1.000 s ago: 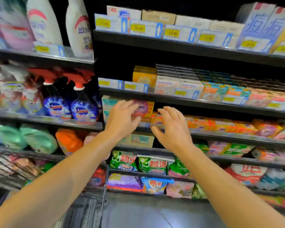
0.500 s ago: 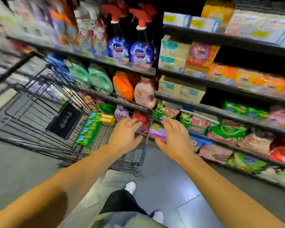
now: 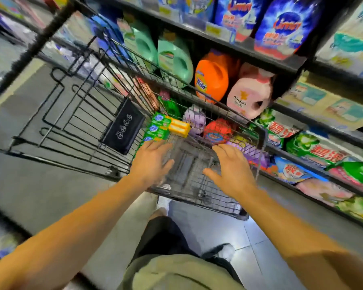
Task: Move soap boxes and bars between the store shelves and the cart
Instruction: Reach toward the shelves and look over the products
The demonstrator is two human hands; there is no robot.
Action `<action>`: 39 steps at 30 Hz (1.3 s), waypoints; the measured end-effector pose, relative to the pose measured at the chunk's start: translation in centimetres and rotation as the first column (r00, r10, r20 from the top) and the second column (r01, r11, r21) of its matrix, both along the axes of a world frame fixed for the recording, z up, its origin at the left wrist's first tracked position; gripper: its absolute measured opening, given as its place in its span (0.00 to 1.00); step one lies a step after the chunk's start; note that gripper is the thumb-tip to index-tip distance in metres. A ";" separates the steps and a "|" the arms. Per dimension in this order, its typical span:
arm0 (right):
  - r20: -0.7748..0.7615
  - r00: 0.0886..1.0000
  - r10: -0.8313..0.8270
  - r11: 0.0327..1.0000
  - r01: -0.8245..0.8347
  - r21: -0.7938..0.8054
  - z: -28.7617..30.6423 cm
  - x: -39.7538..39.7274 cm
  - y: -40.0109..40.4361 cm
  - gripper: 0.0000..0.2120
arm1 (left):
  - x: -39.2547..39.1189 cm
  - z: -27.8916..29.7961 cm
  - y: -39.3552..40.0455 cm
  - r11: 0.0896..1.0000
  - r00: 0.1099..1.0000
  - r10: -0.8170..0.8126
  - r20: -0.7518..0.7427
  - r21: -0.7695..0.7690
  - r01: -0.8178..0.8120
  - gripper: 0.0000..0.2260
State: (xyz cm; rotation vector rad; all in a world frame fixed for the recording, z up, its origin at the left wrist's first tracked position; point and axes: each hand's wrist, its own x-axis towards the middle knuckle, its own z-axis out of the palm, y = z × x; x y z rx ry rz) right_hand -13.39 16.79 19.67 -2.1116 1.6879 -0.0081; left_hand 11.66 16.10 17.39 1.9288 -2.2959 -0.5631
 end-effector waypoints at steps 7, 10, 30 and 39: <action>-0.028 0.995 -0.099 0.980 0.102 0.171 -4.7 7.0 -6.4 0.35 | 6.3 -4.5 -8.7 0.992 0.996 -0.069 -0.061 0.101 0.075 0.28; -0.043 0.994 -0.102 0.964 0.109 0.242 -7.6 8.5 -8.4 0.35 | 7.2 -7.2 -10.8 0.988 0.994 -0.067 -0.085 0.132 0.078 0.30; -0.010 0.995 -0.098 0.956 0.097 0.276 -31.1 12.1 -20.0 0.36 | 7.0 -27.9 -16.4 0.951 0.998 -0.022 -0.057 0.308 0.038 0.29; -0.095 0.961 -0.258 0.949 0.271 0.164 -33.9 12.9 -20.2 0.22 | 7.1 -29.0 -17.9 0.947 0.984 0.089 -0.152 0.318 -0.036 0.32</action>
